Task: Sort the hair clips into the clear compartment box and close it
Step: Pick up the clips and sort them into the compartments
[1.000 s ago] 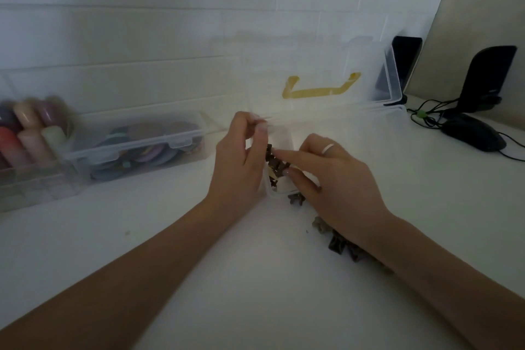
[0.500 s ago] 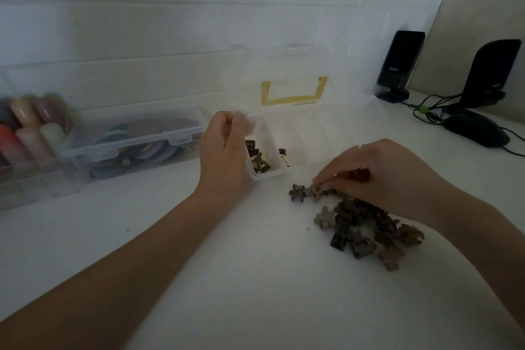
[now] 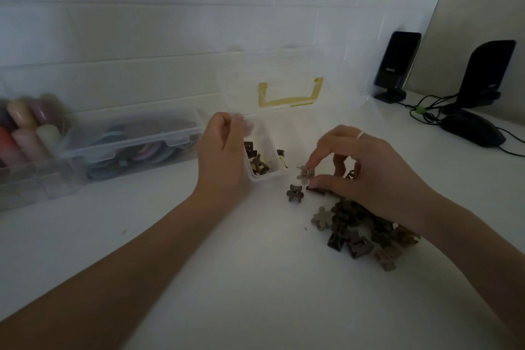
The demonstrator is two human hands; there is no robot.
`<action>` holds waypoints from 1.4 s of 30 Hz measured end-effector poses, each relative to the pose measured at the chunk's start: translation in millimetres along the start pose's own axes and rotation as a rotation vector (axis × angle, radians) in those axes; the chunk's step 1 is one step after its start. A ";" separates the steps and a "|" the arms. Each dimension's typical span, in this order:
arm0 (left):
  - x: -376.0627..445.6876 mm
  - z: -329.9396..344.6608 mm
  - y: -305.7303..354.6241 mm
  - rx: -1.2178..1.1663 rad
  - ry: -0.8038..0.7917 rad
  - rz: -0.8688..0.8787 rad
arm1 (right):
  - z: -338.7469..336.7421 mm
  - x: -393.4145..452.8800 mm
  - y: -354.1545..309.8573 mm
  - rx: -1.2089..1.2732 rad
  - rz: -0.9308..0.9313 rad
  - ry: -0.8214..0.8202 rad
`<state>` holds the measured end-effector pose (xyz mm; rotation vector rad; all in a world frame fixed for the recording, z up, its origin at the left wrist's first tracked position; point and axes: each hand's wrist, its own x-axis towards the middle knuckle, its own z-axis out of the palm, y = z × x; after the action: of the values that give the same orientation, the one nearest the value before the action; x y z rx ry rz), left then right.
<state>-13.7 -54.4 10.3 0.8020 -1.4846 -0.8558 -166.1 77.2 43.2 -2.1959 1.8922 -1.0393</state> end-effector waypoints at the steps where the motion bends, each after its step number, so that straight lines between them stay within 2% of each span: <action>1: -0.5 -0.1 0.7 0.003 -0.007 0.009 | 0.7 0.2 -1.8 0.032 -0.002 0.026; 7: -3.5 0.0 4.1 0.010 -0.043 0.062 | 7.0 -2.9 -4.3 0.182 0.033 0.055; 18: -12.7 -0.8 10.5 0.074 -0.135 0.239 | 12.1 -2.9 -3.2 0.048 -0.022 0.221; 23: -14.8 -0.4 13.7 0.073 -0.152 0.259 | 12.8 -2.1 -0.7 0.039 -0.055 0.281; 32: -12.3 -3.2 11.5 0.095 -0.189 0.306 | 17.4 -3.9 5.4 -0.081 -0.027 0.304; 42: -9.6 -3.3 7.5 0.113 -0.203 0.323 | 14.1 -4.2 9.3 -0.030 0.031 0.336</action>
<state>-9.7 -42.6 12.2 0.5464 -1.7966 -0.6266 -166.8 73.5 26.3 -2.1059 2.0719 -1.4621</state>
